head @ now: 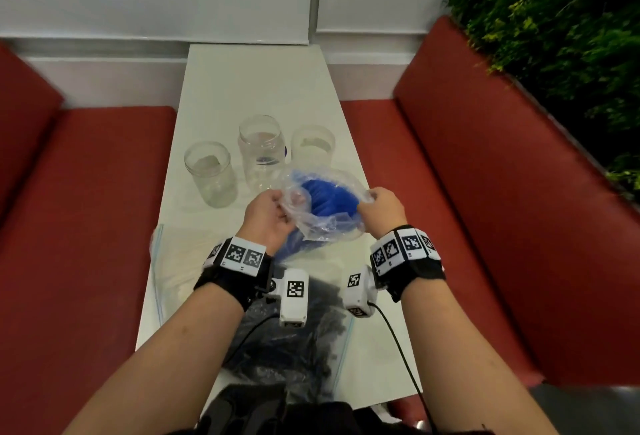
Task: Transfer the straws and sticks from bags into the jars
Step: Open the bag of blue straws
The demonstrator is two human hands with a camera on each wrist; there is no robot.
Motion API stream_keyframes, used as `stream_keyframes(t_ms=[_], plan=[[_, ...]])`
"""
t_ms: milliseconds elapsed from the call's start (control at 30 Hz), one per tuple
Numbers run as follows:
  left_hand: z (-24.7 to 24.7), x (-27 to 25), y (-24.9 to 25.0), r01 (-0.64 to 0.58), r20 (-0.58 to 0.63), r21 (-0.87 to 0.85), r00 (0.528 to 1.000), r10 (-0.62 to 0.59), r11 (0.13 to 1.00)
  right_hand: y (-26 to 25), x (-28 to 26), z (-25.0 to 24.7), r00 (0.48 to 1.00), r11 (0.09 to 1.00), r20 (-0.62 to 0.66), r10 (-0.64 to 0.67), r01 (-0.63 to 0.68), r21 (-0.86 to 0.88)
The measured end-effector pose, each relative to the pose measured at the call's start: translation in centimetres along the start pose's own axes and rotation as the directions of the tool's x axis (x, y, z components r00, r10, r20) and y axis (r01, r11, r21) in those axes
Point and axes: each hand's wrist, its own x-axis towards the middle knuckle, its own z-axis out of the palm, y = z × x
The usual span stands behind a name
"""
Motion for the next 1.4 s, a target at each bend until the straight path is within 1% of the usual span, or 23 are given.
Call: stream_keyframes(t_ms=[67,133,200,267,333,400,433,500,567,633,700,800,867,900,933,967,1033,1067,1133,1167,1233,1333,1400], plan=[[-0.3,-0.3,-0.3,-0.059,-0.001,-0.017,0.998,0.059,0.998,0.2,0.3,0.0,0.996,1.0,-0.09,-0.001,0.003,0.027],[-0.7,-0.5,-0.4,-0.158,0.02,0.016,0.987,0.157,0.987,0.3,0.6,0.4,0.995,0.987,-0.103,0.011,0.006,0.161],[-0.9,-0.9,-0.7,-0.265,0.035,0.107,0.964,0.263,0.958,0.2,0.9,0.8,0.997,0.904,0.024,0.07,-0.074,0.422],[-1.0,-1.3,-0.7,-0.377,0.03,0.277,0.923,0.384,0.884,0.1,1.1,1.2,0.974,0.767,0.188,0.125,-0.215,0.605],[-1.1,-1.0,-0.5,-0.444,0.071,0.534,0.871,0.486,0.719,0.2,1.7,1.4,0.947,0.665,0.285,0.149,-0.309,0.679],[-1.2,-0.7,-0.1,-0.447,0.185,0.781,0.833,0.522,0.435,0.4,2.3,1.6,0.916,0.592,0.371,0.151,-0.385,0.708],[-1.2,-0.7,0.1,-0.457,0.247,0.831,0.815,0.524,0.319,0.5,2.5,1.8,0.906,0.599,0.401,0.136,-0.397,0.695],[-0.9,-0.7,0.4,-0.503,0.357,0.842,0.791,0.497,0.196,0.6,2.7,2.4,0.904,0.668,0.415,0.1,-0.37,0.646],[-0.6,-0.7,0.8,-0.516,0.414,0.841,0.806,0.423,0.16,0.5,3.0,2.8,0.917,0.746,0.392,0.076,-0.313,0.588],[-0.4,-0.3,1.1,-0.493,0.414,0.848,0.845,0.34,0.193,0.2,3.3,2.9,0.918,0.808,0.394,0.04,-0.261,0.528],[-0.3,0.2,1.4,-0.47,0.412,0.875,0.848,0.334,0.115,-0.1,3.7,3.0,0.913,0.845,0.407,-0.017,-0.204,0.494],[-0.3,0.6,1.8,-0.468,0.458,0.878,0.767,0.449,-0.097,-1.2,3.6,3.1,0.902,0.846,0.418,-0.106,-0.139,0.515],[-0.1,0.7,1.9,-0.489,0.445,0.869,0.716,0.538,-0.068,-1.8,3.7,3.1,0.881,0.851,0.453,-0.137,-0.13,0.509],[0.1,0.7,1.9,-0.49,0.402,0.872,0.719,0.566,0.003,-2.0,3.8,2.9,0.87,0.855,0.474,-0.139,-0.136,0.501],[0.2,0.7,2.0,-0.479,0.325,0.869,0.743,0.586,0.125,-2.0,4.0,2.8,0.859,0.844,0.498,-0.117,-0.178,0.506],[0.4,0.7,2.1,-0.462,0.22,0.835,0.779,0.587,0.299,-2.0,4.2,2.6,0.851,0.83,0.517,-0.086,-0.226,0.51],[0.6,0.8,2.6,-0.37,-0.002,0.673,0.865,0.501,0.641,-2.0,4.8,2.3,0.86,0.839,0.509,-0.046,-0.242,0.487],[0.7,0.8,2.9,-0.311,-0.056,0.573,0.908,0.415,0.759,-2.1,5.0,2.2,0.866,0.862,0.497,-0.046,-0.217,0.459],[0.4,0.8,3.2,-0.242,-0.037,0.386,0.96,0.277,0.89,-2.2,5.6,2.2,0.867,0.905,0.497,-0.04,-0.18,0.386],[0.2,1.0,3.1,-0.218,-0.027,0.334,0.97,0.24,0.917,-2.3,5.8,2.3,0.862,0.921,0.506,-0.021,-0.18,0.345],[-0.3,1.7,2.7,-0.216,-0.066,0.387,0.963,0.26,0.897,-2.1,6.4,2.9,0.856,0.933,0.517,0.033,-0.212,0.291],[-1.2,2.5,1.7,-0.314,-0.056,0.618,0.897,0.439,0.72,-1.9,6.7,4.0,0.857,0.936,0.51,0.072,-0.235,0.262],[-1.5,2.6,1.5,-0.394,0.057,0.733,0.848,0.527,0.555,-2.0,6.9,4.4,0.863,0.952,0.501,0.058,-0.199,0.233]])
